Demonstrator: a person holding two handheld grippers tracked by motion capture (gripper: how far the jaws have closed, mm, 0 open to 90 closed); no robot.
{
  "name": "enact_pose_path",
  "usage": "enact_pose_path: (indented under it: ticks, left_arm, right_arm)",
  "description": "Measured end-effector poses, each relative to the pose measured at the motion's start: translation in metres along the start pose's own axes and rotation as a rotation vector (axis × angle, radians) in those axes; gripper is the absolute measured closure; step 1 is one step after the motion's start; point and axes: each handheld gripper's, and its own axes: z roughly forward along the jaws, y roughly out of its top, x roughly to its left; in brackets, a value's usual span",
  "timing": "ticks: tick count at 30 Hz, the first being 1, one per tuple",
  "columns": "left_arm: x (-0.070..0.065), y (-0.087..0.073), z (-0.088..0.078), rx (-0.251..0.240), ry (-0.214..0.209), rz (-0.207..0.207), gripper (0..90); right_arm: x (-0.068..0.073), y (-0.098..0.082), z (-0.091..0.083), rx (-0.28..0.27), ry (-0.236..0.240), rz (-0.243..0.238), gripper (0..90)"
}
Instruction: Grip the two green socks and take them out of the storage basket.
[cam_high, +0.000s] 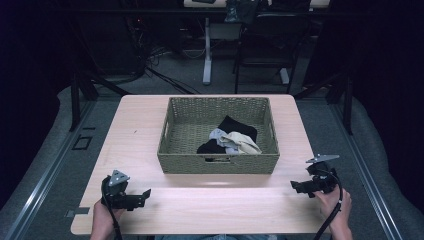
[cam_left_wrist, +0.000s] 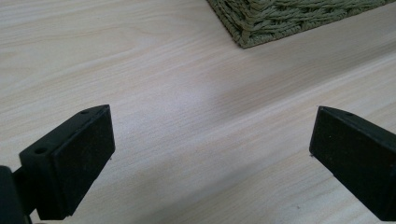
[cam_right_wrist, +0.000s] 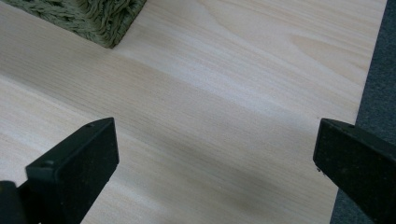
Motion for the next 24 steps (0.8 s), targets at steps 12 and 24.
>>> enact_pose_path:
  ticks: [12, 24]
  left_arm:
    - [0.0, -0.001, -0.002, -0.012, -0.003, -0.002, 0.1]
    - [0.001, -0.002, -0.001, -0.007, 0.002, -0.003, 0.1]
  right_arm:
    - [0.001, 0.002, -0.001, 0.0, -0.001, 0.016, 0.0]
    - [0.004, 0.021, -0.011, 0.008, 0.055, 0.024, 0.0]
